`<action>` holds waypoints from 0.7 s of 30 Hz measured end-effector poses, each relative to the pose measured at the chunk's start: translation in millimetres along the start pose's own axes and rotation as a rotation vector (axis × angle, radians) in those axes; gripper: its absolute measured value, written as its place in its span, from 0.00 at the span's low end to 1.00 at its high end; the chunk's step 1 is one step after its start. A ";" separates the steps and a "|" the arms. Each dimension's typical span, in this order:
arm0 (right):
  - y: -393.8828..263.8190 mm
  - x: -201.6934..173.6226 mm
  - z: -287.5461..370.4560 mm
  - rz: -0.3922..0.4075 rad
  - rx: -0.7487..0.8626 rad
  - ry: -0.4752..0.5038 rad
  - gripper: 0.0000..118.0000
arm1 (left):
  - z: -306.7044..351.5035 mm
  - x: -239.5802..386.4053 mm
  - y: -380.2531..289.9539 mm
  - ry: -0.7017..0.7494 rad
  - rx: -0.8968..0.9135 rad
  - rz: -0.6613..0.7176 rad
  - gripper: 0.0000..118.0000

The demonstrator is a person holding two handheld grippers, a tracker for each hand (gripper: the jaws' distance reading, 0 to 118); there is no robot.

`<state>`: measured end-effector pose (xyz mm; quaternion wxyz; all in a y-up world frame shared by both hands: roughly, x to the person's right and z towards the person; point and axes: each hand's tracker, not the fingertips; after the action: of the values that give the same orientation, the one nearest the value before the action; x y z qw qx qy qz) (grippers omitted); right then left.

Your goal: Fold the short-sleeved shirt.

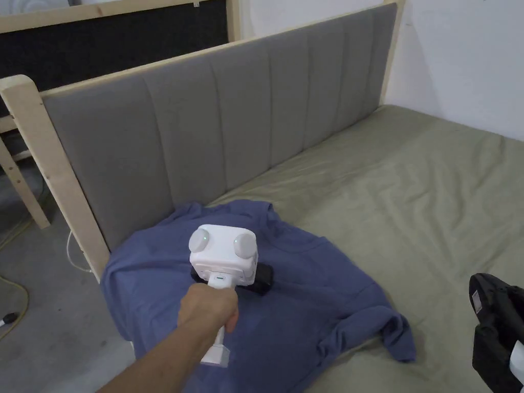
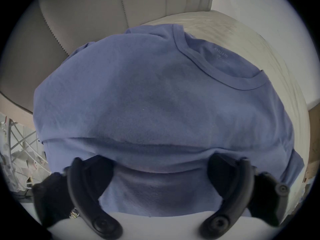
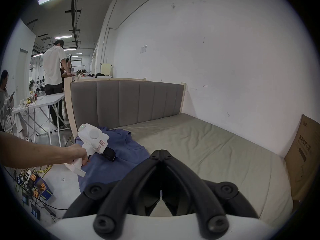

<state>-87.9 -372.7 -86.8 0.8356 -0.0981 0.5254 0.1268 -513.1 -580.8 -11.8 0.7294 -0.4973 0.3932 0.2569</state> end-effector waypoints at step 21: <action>8.2 29.4 19.6 -0.083 0.026 -0.054 0.00 | 43.4 -4.1 -3.0 -0.137 0.143 -0.042 0.01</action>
<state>-61.5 -355.9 -105.2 0.8551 -0.1057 0.4999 0.0879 -499.3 -541.6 1.7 0.7934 -0.4336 0.3490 0.2463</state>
